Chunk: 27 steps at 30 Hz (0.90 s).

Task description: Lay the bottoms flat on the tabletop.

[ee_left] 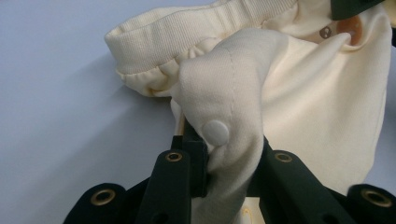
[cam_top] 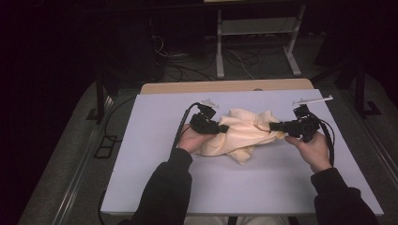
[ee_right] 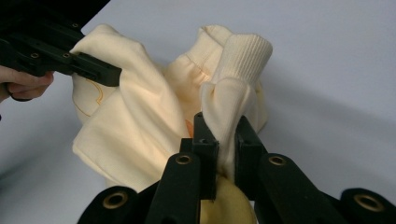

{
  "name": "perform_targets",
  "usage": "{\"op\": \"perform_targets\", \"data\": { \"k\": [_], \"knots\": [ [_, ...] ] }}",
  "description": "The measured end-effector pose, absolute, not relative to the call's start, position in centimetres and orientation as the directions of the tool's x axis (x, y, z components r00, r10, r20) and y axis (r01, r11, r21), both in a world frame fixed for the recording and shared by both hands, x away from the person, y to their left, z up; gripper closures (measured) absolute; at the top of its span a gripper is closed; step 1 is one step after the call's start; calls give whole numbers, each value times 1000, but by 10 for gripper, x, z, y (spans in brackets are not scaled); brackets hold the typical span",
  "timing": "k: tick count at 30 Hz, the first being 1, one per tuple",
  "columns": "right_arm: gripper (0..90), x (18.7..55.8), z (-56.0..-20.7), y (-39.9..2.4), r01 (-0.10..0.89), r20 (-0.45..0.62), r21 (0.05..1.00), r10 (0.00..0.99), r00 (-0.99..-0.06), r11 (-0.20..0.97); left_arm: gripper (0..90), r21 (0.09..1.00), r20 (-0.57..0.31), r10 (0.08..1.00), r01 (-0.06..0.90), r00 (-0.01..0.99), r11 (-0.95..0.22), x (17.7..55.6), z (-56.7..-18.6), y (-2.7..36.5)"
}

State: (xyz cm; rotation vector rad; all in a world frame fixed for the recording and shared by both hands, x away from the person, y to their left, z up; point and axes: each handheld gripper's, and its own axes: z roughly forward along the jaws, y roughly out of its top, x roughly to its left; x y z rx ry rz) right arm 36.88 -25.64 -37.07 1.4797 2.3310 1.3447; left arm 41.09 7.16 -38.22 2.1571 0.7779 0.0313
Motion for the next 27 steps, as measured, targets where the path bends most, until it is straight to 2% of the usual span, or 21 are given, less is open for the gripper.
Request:
{"op": "perform_targets", "data": {
  "k": [6,16,27],
  "knots": [
    [814,374,-365,-244,693,374,705,750,-545,152,762,729,-204,566,510,799,-457,408,-369,87],
    [815,391,-354,-223,695,446,715,712,-543,83,762,758,-149,616,489,773,-431,404,-339,116],
    [815,400,-335,-192,651,391,748,707,-589,128,762,772,-91,649,465,755,-434,398,-309,141]
  ]
}}
